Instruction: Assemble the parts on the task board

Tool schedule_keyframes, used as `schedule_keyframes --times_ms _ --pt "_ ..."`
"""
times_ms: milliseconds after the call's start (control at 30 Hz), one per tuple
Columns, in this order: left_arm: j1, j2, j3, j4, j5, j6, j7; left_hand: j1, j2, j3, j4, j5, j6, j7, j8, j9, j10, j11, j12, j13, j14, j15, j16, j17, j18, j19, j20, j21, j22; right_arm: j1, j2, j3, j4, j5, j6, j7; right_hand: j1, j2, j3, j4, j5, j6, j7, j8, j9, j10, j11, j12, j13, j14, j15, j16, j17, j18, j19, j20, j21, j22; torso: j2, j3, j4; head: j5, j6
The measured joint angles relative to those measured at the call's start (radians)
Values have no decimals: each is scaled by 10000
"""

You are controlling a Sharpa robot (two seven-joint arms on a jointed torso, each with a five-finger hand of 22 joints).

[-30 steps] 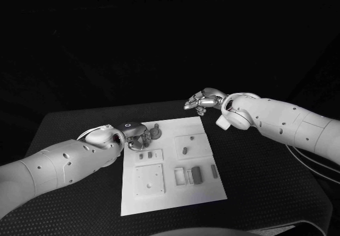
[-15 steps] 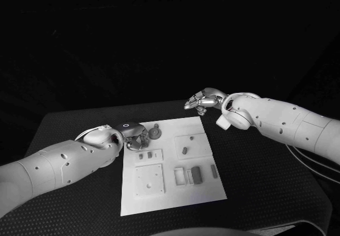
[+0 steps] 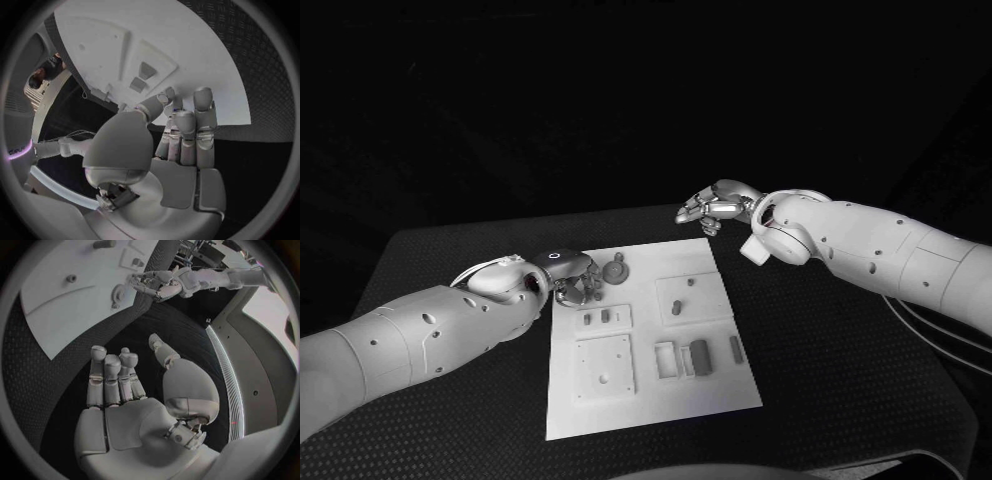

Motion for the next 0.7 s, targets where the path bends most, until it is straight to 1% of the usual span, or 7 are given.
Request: schedule_keyframes --times_ms 200,333,400,467,533,633,700 --pt "-5 -179 25 -79 10 -108 -66 22 -81 -68 12 0 -596 -210 -251 -94 16 14 -68 32 0 0 -47 9 11 0 0 -50 -1 0 -35 -1 -22 -149 -99 7 0 0 51 -50 0 -15 -15 0 0 1 -1 0 -12 0 0 0 -10 0 -1 1 0 0 0 2 -6 7 34" --pt "-6 -408 93 -110 297 -239 -90 6 -192 -68 13 0 -481 10 -160 -44 -605 126 -239 -54 -277 150 -215 -10 9 -295 55 -275 -1 0 -75 -1 72 -493 -299 57 330 -48 98 -98 0 -16 -15 0 0 14 -14 0 -31 -16 -15 0 -24 0 -2 2 0 0 -1 4 -6 6 75" --pt "-13 -504 224 -188 693 -349 -92 7 -193 -29 16 0 -145 175 92 73 -970 298 -240 -135 -738 290 -529 -126 7 -757 214 -586 -19 0 -89 -1 104 -741 -437 100 532 -98 98 -98 0 -17 -16 0 0 -52 -32 -5 -84 -63 -59 -18 -73 -1 -20 12 -27 -5 -4 7 -6 6 112" --pt "-8 -590 364 -250 1246 -459 -82 -24 -225 152 33 0 11 122 297 165 -1161 442 -240 -171 -1362 482 -1066 -342 10 -1428 406 -1078 -226 0 -117 -1 132 -1037 -583 144 776 -118 147 -108 39 -35 -30 0 8 -285 -10 -316 -271 -281 -53 -299 -223 0 -276 45 -222 -77 -6 13 -3 6 148" --pt "8 -730 488 -297 2136 -583 -35 -29 -237 262 27 0 338 127 380 202 -1359 579 -244 -175 -1847 541 -1474 -509 12 -1928 519 -1467 -423 -1 -170 -1 171 -1460 -756 195 994 -142 158 -119 39 -38 -27 0 25 -469 15 -642 -491 -461 -27 -615 -408 -1 -524 121 -414 -155 -7 13 0 6 185" --pt "21 -977 662 -351 3735 -710 69 -156 -241 397 23 0 338 221 381 217 -1334 552 -148 -151 -2581 648 -2295 -848 106 -2681 718 -2116 -816 -2 -243 -1 250 -2133 -1009 265 1308 -190 207 -70 39 -75 6 0 52 -641 22 -1465 -1044 -937 38 -1397 -867 12 -1096 301 -937 -371 -9 13 6 5 238" --pt "74 -1151 706 -332 4806 -755 165 -337 -196 431 12 0 336 220 436 246 -1237 491 -88 -87 -2963 703 -2975 -1124 235 -3103 838 -2581 -1161 -2 -289 -1 330 -2559 -1144 318 1560 -210 313 -30 39 -76 6 43 72 -642 23 -2324 -1600 -1337 178 -2208 -1347 55 -1580 453 -1455 -632 -14 13 6 6 270"
